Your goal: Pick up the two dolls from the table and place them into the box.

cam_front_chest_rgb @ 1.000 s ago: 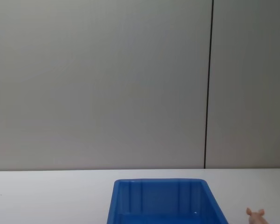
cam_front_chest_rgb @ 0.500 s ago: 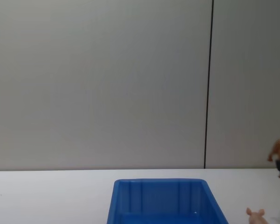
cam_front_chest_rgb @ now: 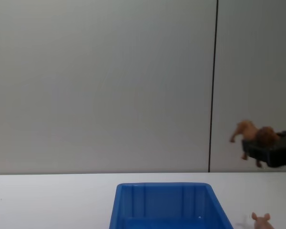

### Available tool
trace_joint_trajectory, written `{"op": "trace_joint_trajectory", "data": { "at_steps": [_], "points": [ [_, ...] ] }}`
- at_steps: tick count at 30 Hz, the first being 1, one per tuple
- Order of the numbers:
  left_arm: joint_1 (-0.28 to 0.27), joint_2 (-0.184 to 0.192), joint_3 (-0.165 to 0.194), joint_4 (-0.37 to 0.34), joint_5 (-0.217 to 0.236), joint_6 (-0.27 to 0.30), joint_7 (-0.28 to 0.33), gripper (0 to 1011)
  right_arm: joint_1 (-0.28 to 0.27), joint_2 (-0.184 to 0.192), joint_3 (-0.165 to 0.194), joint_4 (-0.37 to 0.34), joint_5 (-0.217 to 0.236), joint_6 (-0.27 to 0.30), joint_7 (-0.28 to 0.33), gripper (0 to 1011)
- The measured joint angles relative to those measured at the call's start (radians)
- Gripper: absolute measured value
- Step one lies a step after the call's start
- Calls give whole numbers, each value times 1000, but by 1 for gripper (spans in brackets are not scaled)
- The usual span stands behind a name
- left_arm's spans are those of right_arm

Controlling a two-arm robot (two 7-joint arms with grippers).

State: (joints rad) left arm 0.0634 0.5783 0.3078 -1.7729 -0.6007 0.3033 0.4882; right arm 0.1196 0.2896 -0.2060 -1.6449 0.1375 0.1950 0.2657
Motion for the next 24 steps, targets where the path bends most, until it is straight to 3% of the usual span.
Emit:
{"op": "trace_joint_trajectory", "data": {
  "at_steps": [7,10,19,21,24],
  "points": [
    [0,0,0,0,0,0,0,1003,26,-14,-11,4,33,14,79,436],
    [0,0,0,0,0,0,0,1003,44,-24,-18,12,55,39,134,437],
    [0,0,0,0,0,0,0,1003,77,-41,-36,33,81,100,220,436],
    [0,0,0,0,0,0,0,1003,82,-44,-38,35,84,108,230,445],
    [0,0,0,0,0,0,0,1003,90,-48,-42,41,89,122,250,535]
  ]
}}
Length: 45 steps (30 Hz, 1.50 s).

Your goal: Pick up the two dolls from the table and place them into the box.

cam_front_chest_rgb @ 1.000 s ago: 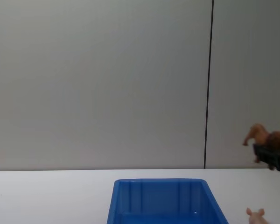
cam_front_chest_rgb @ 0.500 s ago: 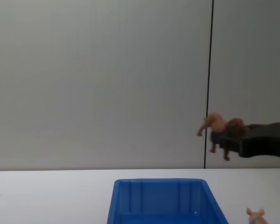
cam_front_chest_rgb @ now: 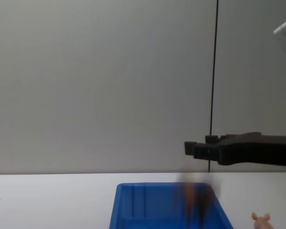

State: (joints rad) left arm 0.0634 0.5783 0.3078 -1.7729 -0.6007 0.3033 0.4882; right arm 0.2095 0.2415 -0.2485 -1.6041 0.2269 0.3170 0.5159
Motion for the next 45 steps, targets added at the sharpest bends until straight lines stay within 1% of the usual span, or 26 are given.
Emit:
{"op": "trace_joint_trajectory", "data": {
  "at_steps": [1,3,4,5,6,7,8,10,15,18,23,28,34,37,41,45],
  "points": [
    [0,0,0,0,0,0,0,1003,1,-1,-1,1,1,3,4,591],
    [0,0,0,0,0,0,0,1003,5,-3,-3,3,4,10,13,636],
    [0,0,0,0,0,0,0,1003,7,-4,-4,4,4,12,16,701],
    [0,0,0,0,0,0,0,1003,8,-5,-5,5,6,16,21,738],
    [0,0,0,0,0,0,0,1003,9,-5,-5,6,6,17,24,738],
    [0,0,0,0,0,0,0,1003,10,-6,-6,7,7,19,26,776],
    [0,0,0,0,0,0,0,1003,11,-6,-6,7,8,20,28,792],
    [0,0,0,0,0,0,0,1003,13,-7,-7,9,9,25,34,867],
    [0,0,0,0,0,0,0,1003,17,-9,-9,11,12,29,41,994],
    [0,0,0,0,0,0,0,1003,17,-8,-9,11,14,28,40,1001],
    [0,0,0,0,0,0,0,1003,14,-5,-5,8,23,17,14,1001],
    [0,0,0,0,0,0,0,1003,3,2,4,-2,38,9,-24,1001],
    [0,0,0,0,0,0,0,1004,-25,17,19,-28,66,10,-94,1001],
    [0,0,0,0,0,0,0,1003,-49,29,29,-49,86,26,-143,1001],
    [0,0,0,0,0,0,0,1003,-68,37,36,-65,103,46,-181,1001],
    [0,0,0,0,0,0,0,1003,-99,50,45,-90,128,80,-229,1001]
  ]
}}
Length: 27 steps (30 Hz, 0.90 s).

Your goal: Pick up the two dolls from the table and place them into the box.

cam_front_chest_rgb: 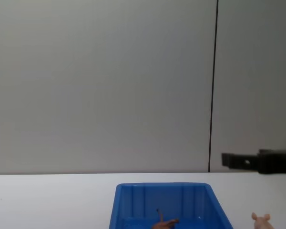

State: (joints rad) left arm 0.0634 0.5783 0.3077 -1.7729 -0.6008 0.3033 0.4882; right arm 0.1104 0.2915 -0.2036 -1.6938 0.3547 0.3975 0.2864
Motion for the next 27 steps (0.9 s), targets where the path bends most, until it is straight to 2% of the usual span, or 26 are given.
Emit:
{"op": "trace_joint_trajectory", "data": {
  "at_steps": [9,21,27],
  "points": [
    [0,0,0,0,0,0,0,1003,-56,18,11,-39,33,44,-79,1001],
    [0,0,0,0,0,0,0,1003,-98,29,21,-68,38,64,-174,1001],
    [0,0,0,0,0,0,0,1003,-105,29,23,-69,38,82,-198,1001]
  ]
}}
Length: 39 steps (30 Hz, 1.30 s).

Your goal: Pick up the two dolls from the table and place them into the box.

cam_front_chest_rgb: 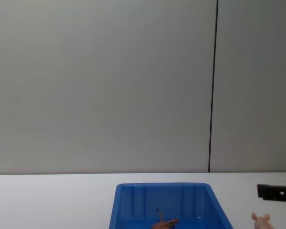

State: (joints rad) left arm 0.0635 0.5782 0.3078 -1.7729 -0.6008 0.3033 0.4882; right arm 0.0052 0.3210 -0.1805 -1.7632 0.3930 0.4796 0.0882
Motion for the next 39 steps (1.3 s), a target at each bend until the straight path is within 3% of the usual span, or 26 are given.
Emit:
{"op": "trace_joint_trajectory", "data": {
  "at_steps": [15,39],
  "points": [
    [0,0,0,0,0,0,0,1003,17,-24,-12,51,3,58,-10,1001],
    [0,0,0,0,0,0,0,1004,65,-71,-38,149,-52,87,-40,1001]
  ]
}}
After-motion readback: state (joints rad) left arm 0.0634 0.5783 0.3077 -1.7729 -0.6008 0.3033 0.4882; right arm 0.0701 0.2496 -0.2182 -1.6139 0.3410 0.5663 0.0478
